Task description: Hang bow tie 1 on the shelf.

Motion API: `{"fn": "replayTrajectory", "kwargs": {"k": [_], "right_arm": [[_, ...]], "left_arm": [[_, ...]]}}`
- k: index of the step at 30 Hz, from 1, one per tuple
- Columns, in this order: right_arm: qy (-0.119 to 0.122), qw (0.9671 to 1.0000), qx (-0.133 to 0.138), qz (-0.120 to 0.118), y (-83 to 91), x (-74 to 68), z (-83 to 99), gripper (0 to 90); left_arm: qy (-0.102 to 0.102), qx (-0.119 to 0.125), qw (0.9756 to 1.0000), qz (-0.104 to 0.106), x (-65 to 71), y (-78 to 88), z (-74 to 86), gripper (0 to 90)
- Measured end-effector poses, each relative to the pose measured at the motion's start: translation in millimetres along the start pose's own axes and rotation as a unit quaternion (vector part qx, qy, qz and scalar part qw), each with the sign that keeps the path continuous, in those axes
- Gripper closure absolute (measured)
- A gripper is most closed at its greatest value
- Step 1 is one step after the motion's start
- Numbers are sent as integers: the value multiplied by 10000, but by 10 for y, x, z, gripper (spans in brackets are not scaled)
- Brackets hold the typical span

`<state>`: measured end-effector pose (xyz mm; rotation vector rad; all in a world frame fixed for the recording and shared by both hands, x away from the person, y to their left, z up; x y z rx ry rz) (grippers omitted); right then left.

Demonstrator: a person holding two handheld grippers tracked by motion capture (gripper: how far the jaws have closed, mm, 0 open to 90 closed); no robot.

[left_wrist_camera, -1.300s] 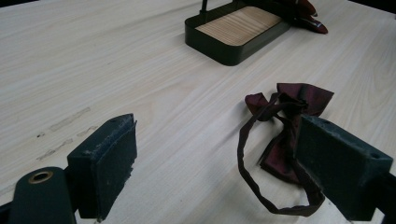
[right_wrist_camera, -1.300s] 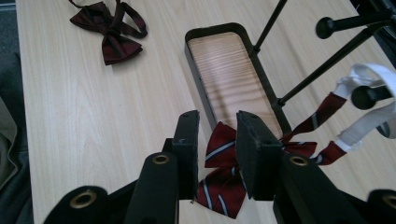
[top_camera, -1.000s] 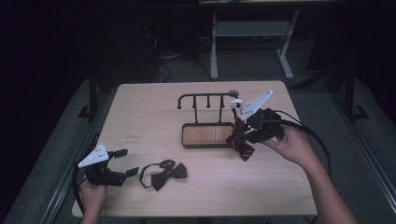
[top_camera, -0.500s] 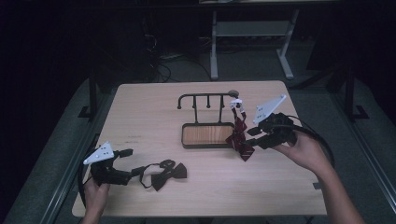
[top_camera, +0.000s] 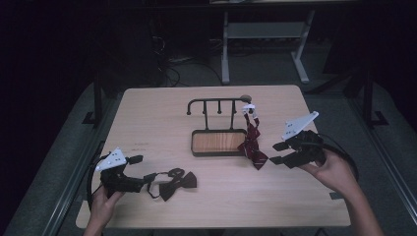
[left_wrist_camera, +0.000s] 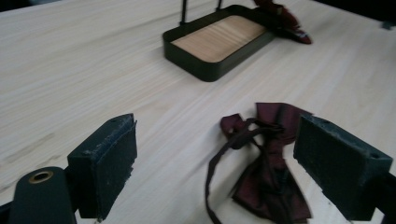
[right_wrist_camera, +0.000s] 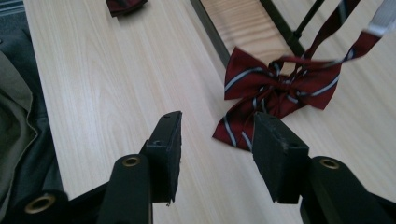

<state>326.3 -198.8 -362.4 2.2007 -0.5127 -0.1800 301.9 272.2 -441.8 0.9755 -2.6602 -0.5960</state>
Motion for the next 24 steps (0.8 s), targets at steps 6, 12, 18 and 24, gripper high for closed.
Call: {"fn": "replayTrajectory", "kwargs": {"k": [6,12,18,24], "right_arm": [[-76,9999,79,16,-30,-33,156,513],[-220,9996,147,126,-36,-45,333,498],[-375,9988,229,212,-32,-84,490,491],[-530,9980,264,226,-55,-109,592,488]], "left_arm": [[-53,-238,9997,-55,-12,-39,36,153],[-72,-454,9989,-47,-23,-34,70,287],[-19,-548,9985,11,-45,-26,102,423],[-79,-924,9956,122,-28,-85,165,517]]}}
Point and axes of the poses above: each handheld gripper's, and its own axes: y roughly backward along the jaws, z roughly out of its underside, x roughly to its right, the point moved 4 cm from there along -y, roughly forward along the jaws, and after that the axes turned 3 degrees about x, right-handed, at the moved point
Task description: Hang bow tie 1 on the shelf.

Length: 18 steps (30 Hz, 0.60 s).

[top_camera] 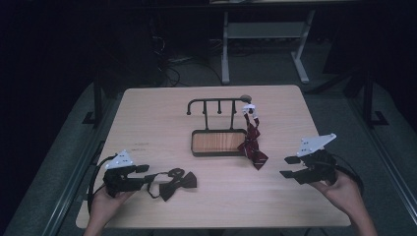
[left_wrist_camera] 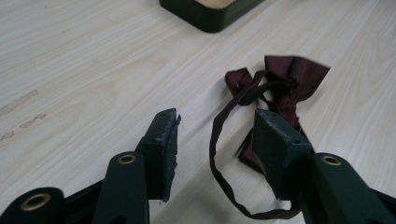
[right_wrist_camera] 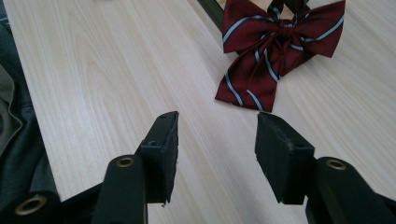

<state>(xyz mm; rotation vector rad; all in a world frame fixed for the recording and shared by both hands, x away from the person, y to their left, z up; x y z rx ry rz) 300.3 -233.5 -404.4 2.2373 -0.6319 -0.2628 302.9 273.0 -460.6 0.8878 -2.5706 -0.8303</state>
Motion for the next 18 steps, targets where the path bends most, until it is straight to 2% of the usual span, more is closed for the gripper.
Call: {"fn": "replayTrajectory", "kwargs": {"k": [4,6,7,13,14,17,18], "right_arm": [[-35,10000,22,-2,-23,-3,44,485],[-48,10000,-14,81,-47,0,87,482],[-44,9999,-7,100,-53,0,99,482],[-105,9997,117,167,-62,-9,138,483],[-115,9996,139,195,-61,-11,149,485],[-125,9997,105,185,-67,-6,160,485],[-116,9997,93,212,-68,-2,168,485]], "left_arm": [[-29,-119,9999,34,1,-30,21,581],[-24,-219,9997,68,-4,-57,44,633],[-50,-347,9993,90,-20,-80,63,646],[-29,-454,9989,69,-25,-111,76,684],[-25,-530,9986,89,-29,-128,86,701],[-45,-558,9984,97,-23,-149,88,732],[-17,-630,9979,130,-16,-169,96,771]]}}
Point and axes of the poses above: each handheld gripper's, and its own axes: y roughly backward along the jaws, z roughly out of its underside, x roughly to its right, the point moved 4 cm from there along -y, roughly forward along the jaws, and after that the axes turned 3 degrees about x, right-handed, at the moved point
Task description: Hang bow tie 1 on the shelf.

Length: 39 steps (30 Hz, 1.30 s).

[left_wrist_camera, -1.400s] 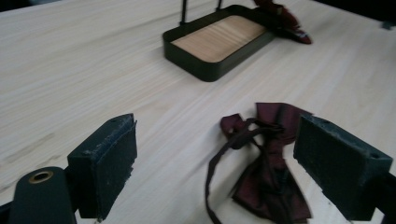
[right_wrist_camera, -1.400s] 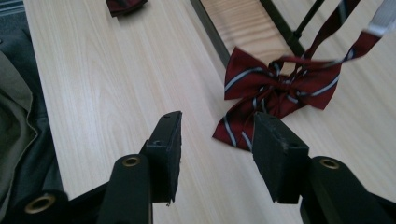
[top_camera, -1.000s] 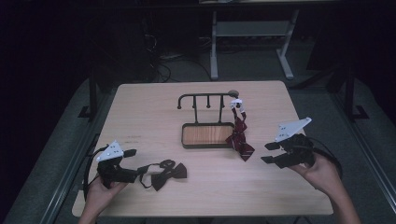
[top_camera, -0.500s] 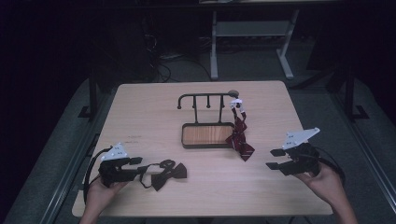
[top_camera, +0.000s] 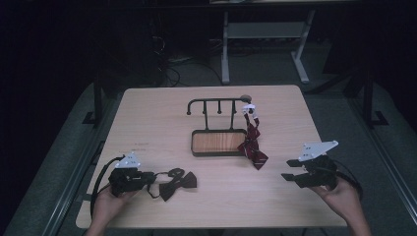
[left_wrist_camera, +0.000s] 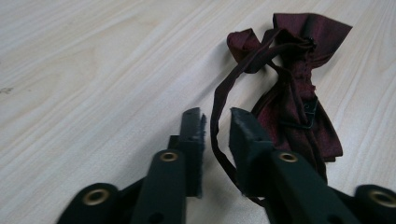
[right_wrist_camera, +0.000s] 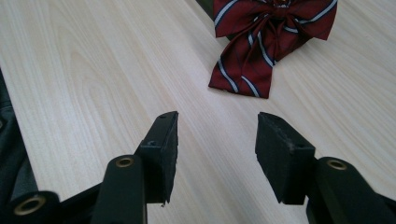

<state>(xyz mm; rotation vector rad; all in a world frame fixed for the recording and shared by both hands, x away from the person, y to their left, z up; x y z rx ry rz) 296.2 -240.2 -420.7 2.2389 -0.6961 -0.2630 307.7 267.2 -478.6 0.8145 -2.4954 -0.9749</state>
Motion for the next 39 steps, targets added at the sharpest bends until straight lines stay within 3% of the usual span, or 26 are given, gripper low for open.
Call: {"fn": "replayTrajectory", "kwargs": {"k": [5,9,14,15,21,39], "right_arm": [[3,10000,-33,-10,-22,-8,14,485],[-13,10000,-29,-14,-30,-2,26,485],[1,10000,-65,-23,-47,7,37,485],[1,10000,-77,-16,-56,7,42,485],[-30,10000,-75,-25,-63,5,55,485],[-84,10000,42,-9,-82,40,118,456]], "left_arm": [[-32,-140,9999,-13,-7,-21,5,881],[85,46,9999,29,12,0,-33,893],[-51,60,10000,49,72,9,-93,894],[-159,-9,9999,58,81,16,-112,894],[-204,98,9997,68,140,63,-199,894],[-673,159,9976,80,271,293,-615,893]]}}
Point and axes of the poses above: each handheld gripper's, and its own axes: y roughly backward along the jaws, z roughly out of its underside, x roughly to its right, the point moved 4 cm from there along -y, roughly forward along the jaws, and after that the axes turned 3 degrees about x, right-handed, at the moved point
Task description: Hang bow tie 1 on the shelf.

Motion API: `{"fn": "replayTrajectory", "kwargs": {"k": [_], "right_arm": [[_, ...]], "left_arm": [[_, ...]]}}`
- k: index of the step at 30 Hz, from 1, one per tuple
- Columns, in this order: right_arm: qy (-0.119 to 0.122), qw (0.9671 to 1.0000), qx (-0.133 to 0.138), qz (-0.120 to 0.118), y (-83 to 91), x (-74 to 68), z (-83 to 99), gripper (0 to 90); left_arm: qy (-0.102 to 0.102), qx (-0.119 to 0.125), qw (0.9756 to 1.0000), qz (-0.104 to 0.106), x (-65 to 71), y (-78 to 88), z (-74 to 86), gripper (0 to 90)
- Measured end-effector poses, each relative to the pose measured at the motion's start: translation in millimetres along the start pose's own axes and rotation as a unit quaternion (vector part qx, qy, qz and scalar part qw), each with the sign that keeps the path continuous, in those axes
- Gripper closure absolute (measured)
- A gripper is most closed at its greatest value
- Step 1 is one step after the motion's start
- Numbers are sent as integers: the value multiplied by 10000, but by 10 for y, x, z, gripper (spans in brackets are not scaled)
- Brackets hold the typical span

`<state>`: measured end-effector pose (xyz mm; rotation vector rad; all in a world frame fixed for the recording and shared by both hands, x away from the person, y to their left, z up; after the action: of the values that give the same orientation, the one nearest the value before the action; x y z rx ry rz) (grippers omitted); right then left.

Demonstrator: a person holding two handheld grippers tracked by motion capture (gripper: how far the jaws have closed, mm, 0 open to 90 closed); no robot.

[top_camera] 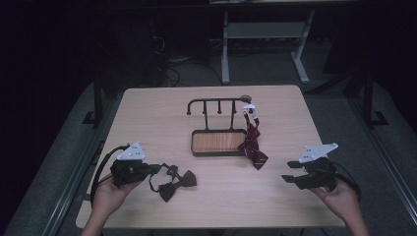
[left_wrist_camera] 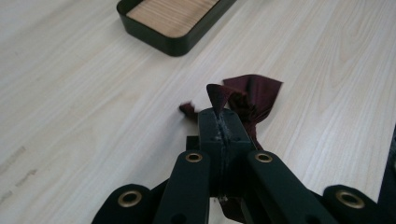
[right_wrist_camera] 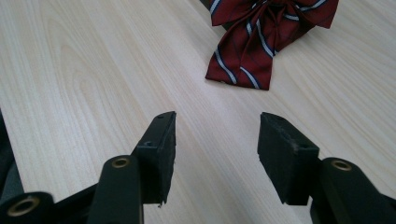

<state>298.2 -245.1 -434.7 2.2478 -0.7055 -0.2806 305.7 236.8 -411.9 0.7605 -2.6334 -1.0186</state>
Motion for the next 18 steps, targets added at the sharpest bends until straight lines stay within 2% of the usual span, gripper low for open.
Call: {"fn": "replayTrajectory", "kwargs": {"k": [4,18], "right_arm": [[-23,10000,26,14,-7,12,17,426],[-53,10000,70,-4,-15,28,33,412]], "left_arm": [[-37,26,10000,29,15,17,-69,894],[-333,-68,9994,111,28,82,-429,894]]}}
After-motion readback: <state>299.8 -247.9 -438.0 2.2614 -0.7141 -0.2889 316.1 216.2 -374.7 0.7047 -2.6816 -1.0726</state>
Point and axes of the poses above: each handheld gripper's, and its own axes: y roughly backward along the jaws, z roughly out of its underside, x roughly to its right, the point moved 4 cm from there along -y, roughly forward along the jaws, and after that the axes turned 3 degrees about x, right-handed, at the moved point
